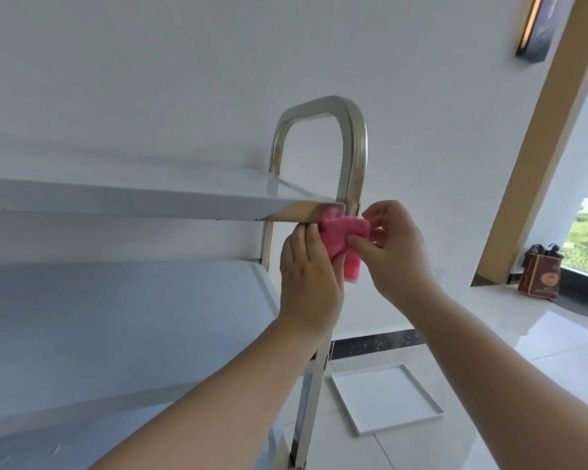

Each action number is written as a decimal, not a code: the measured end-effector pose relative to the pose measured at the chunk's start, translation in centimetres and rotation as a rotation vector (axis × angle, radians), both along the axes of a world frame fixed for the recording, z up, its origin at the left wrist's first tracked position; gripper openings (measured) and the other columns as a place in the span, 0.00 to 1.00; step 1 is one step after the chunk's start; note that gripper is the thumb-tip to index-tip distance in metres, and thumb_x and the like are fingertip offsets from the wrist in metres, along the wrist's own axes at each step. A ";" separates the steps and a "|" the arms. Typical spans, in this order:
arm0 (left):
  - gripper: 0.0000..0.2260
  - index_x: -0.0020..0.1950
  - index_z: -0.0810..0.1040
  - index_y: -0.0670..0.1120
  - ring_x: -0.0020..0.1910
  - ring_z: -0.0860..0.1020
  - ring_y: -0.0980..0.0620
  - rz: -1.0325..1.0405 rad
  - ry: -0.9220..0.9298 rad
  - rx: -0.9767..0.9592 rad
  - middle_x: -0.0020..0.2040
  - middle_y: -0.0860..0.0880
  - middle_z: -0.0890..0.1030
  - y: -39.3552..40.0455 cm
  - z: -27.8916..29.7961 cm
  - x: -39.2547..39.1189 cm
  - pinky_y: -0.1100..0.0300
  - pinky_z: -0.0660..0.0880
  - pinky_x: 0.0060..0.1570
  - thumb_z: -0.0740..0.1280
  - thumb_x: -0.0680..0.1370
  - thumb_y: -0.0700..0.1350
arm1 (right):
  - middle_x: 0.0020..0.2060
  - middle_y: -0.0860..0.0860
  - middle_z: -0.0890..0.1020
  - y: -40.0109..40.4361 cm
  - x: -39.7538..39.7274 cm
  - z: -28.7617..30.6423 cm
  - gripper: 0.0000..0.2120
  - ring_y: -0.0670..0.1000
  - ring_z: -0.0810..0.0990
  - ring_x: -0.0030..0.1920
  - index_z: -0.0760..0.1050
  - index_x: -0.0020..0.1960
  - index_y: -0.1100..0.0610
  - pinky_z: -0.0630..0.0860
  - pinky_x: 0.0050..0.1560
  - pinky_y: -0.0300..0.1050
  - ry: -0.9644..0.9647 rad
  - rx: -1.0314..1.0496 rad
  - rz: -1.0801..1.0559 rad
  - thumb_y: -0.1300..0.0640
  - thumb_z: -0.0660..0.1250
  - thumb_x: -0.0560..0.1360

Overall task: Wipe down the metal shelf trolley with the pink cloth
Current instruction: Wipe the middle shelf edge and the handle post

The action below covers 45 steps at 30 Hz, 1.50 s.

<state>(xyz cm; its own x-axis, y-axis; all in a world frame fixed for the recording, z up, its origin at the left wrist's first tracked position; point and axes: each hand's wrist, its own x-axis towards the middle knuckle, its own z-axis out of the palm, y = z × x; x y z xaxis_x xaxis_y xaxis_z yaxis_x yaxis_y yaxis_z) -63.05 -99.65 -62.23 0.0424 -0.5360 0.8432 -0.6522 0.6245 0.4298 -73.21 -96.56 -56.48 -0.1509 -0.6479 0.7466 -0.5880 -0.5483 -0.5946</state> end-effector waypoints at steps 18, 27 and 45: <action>0.22 0.62 0.67 0.47 0.48 0.77 0.51 -0.450 0.346 0.377 0.52 0.51 0.77 -2.8 1.2 -2.2 0.56 0.77 0.45 0.59 0.76 0.60 | 0.41 0.43 0.82 -1.1 -3.8 -2.5 0.16 0.44 0.82 0.40 0.74 0.45 0.43 0.75 0.37 0.36 -0.135 0.052 -0.059 0.65 0.62 0.71; 0.20 0.60 0.66 0.45 0.42 0.75 0.54 -0.386 0.259 0.279 0.46 0.53 0.73 -3.7 -0.4 -2.1 0.66 0.72 0.38 0.61 0.77 0.58 | 0.36 0.47 0.82 -1.7 -5.4 -7.1 0.16 0.45 0.81 0.34 0.76 0.42 0.48 0.79 0.41 0.47 -0.259 0.168 -0.130 0.68 0.58 0.71; 0.27 0.65 0.63 0.41 0.60 0.69 0.45 0.036 -0.398 0.671 0.60 0.43 0.74 -1.1 -10.6 -0.2 0.51 0.63 0.66 0.58 0.76 0.61 | 0.33 0.49 0.82 -0.1 -7.2 -18.3 0.14 0.55 0.81 0.34 0.76 0.38 0.48 0.74 0.32 0.39 -0.117 0.552 -0.183 0.66 0.60 0.71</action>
